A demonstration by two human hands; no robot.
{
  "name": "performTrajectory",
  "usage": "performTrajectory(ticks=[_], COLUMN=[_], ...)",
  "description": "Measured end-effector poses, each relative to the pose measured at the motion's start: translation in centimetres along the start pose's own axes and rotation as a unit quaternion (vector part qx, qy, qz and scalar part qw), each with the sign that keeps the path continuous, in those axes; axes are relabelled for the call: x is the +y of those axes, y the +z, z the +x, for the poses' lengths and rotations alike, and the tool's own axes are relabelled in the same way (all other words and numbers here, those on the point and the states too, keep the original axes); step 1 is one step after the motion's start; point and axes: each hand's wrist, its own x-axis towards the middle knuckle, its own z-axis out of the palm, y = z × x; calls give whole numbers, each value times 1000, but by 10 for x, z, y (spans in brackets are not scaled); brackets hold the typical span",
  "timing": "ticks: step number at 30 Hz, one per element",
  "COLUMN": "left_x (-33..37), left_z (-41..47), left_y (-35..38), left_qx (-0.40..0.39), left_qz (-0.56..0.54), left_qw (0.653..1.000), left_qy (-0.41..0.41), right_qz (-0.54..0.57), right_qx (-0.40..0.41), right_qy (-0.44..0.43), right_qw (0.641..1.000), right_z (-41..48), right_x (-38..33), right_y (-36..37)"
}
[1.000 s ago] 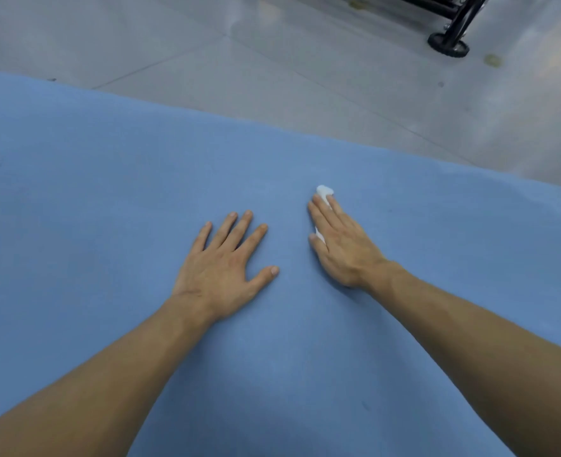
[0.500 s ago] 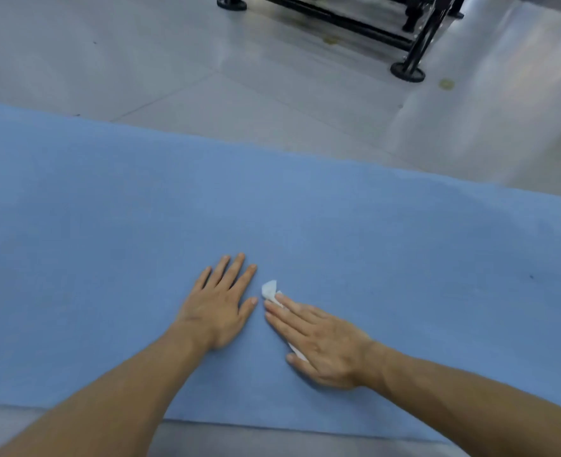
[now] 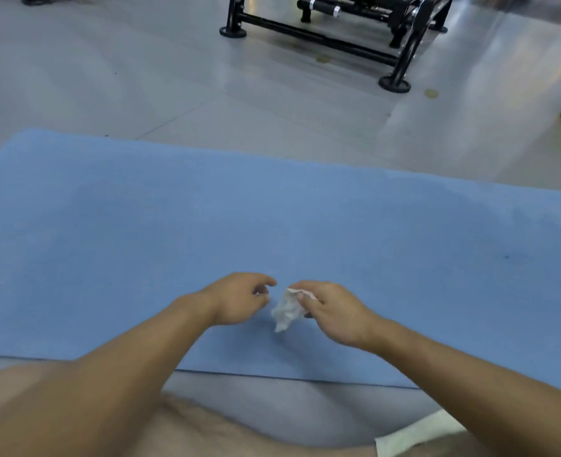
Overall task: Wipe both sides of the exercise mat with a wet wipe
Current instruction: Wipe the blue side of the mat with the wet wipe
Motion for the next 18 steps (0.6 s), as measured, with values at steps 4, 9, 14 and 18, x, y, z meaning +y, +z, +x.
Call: performTrajectory(ticks=[4,9,14,18], left_x=[34,66,75,84], left_z=[-21,-38,-28,-18], left_y=[-20,-29,-27,-21], left_qx=[84,123,130,88], left_qz=[-182,-383,-381,-370], left_qw=[977,912,914,923], left_qy=[65,83,53,56], right_qz=[253,408,457,443], right_qx=[114,199,223,207], right_qy=[78,82,85,81], right_qw=[957,887,857,868], right_z=[-14,-20,-13,-7], right_x=[-30,-47,-47,-44], right_y=[-20,-31,-46,-54])
